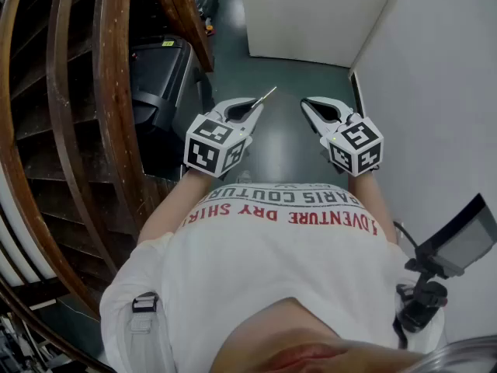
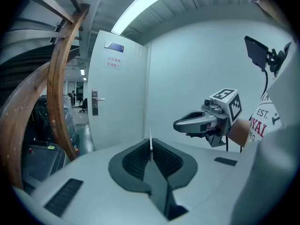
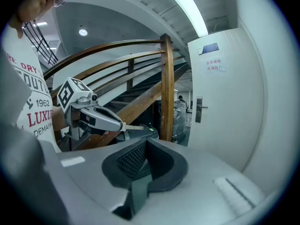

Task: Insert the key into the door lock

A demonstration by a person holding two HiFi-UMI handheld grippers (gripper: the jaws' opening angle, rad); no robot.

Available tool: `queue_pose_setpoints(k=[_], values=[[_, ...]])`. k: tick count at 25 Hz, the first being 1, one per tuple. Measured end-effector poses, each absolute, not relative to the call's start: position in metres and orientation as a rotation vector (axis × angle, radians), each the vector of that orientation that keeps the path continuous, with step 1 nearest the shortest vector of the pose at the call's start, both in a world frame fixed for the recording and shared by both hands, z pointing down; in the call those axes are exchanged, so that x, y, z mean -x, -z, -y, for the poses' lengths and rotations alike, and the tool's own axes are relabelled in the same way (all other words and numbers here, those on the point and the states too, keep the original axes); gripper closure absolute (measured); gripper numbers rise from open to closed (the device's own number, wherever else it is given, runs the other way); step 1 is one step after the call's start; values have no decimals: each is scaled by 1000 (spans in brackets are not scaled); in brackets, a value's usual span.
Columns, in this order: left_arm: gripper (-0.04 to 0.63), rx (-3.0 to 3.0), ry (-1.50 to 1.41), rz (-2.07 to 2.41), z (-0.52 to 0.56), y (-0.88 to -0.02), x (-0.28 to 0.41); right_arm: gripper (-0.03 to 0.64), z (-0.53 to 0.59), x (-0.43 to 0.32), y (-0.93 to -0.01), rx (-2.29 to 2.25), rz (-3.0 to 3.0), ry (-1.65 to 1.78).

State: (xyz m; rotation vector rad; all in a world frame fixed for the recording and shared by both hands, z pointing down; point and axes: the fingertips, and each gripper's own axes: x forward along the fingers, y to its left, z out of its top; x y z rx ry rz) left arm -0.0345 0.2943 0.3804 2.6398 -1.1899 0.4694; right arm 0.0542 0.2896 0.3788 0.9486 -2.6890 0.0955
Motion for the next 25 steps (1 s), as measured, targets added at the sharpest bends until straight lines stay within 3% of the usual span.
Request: queue_pose_setpoints(k=[25], values=[[572, -2624, -448, 1159, -277, -396, 31, 615, -275, -58, -393, -946, 2707, -145]])
